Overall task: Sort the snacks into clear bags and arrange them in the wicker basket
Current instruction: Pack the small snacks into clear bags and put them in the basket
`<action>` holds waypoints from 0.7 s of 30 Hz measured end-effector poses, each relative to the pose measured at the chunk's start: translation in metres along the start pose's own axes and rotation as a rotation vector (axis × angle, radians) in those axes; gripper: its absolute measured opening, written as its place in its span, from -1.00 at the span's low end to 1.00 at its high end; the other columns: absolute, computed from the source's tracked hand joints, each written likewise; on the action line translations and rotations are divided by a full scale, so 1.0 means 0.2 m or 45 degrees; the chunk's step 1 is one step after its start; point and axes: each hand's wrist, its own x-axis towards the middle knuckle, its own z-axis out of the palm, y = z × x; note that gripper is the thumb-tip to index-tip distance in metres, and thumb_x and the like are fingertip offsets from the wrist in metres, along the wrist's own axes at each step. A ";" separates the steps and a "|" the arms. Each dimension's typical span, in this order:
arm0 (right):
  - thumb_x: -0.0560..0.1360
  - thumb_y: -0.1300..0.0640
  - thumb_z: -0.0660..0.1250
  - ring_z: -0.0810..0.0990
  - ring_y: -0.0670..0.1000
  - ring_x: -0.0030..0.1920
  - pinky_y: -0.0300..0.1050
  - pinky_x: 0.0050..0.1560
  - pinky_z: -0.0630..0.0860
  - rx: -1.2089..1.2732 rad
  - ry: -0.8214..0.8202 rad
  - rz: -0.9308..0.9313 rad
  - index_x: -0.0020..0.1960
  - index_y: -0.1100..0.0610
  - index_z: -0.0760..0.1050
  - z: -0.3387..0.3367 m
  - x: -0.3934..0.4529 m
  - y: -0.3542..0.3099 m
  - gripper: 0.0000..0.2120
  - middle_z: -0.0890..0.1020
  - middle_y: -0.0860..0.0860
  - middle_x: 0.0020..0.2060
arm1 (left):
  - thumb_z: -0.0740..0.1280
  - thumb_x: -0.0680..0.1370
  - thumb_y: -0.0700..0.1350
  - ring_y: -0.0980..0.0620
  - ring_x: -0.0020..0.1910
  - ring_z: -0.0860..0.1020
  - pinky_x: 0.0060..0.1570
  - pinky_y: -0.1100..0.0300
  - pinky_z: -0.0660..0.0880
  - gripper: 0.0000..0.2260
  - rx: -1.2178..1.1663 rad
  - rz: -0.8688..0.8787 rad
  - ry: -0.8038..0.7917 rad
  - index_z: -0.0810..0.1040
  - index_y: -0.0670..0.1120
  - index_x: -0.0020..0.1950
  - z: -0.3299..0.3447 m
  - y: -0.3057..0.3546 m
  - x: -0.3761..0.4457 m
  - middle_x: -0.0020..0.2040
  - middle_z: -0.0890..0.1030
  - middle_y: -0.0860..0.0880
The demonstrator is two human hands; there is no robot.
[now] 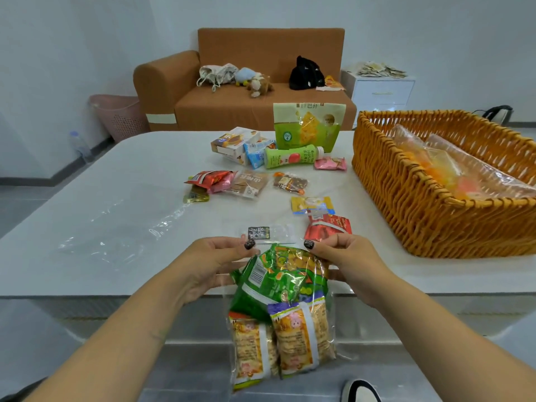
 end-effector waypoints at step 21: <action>0.38 0.34 0.45 0.59 -0.04 -0.35 -0.16 -0.35 0.57 0.035 -0.131 -0.117 -0.22 0.20 0.63 -0.02 0.00 -0.02 -0.93 0.64 0.06 -0.36 | 0.40 0.51 -0.07 0.02 -0.06 0.66 -0.20 0.15 0.55 -0.82 -0.169 0.269 0.230 0.63 -0.14 0.03 0.09 -0.01 -0.04 -0.06 0.73 -0.08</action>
